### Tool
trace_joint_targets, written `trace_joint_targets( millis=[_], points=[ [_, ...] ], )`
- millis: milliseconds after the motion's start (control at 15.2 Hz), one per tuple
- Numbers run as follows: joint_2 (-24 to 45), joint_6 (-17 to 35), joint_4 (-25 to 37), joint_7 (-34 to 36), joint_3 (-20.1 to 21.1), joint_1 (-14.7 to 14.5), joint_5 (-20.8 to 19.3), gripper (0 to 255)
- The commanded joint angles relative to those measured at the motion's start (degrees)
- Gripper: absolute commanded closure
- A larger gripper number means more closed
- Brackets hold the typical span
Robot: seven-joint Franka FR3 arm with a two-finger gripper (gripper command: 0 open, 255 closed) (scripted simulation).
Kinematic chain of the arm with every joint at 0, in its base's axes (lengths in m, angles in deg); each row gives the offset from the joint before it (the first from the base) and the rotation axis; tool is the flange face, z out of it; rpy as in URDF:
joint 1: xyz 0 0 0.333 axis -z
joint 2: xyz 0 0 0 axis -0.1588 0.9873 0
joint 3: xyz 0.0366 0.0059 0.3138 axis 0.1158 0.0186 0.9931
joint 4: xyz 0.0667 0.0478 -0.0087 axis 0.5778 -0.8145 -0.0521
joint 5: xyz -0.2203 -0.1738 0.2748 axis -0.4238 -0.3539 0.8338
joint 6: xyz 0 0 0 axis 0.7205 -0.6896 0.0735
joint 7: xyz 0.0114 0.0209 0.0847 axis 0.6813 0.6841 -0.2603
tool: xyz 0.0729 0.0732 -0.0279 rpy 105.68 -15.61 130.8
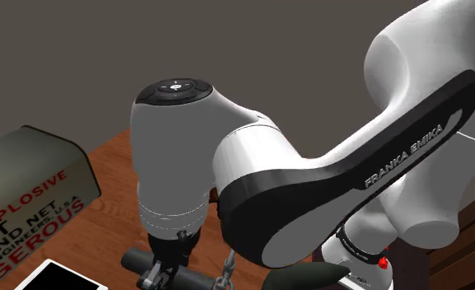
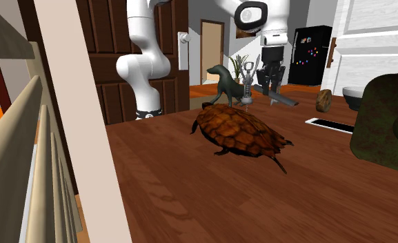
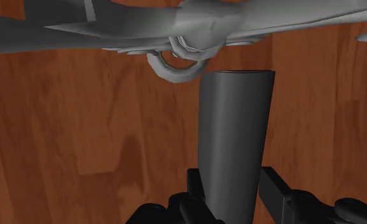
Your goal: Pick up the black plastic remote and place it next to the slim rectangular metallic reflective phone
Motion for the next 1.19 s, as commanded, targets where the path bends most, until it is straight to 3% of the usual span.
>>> trace_joint_targets(
  millis=[0,1122],
  points=[
    [1.2,0.3,1.0,3.5,1.5,-1.5,-0.8,255],
    [8.4,11.3,-3.4,6.6,1.7,-2.5,-4.8,255]
  ],
)
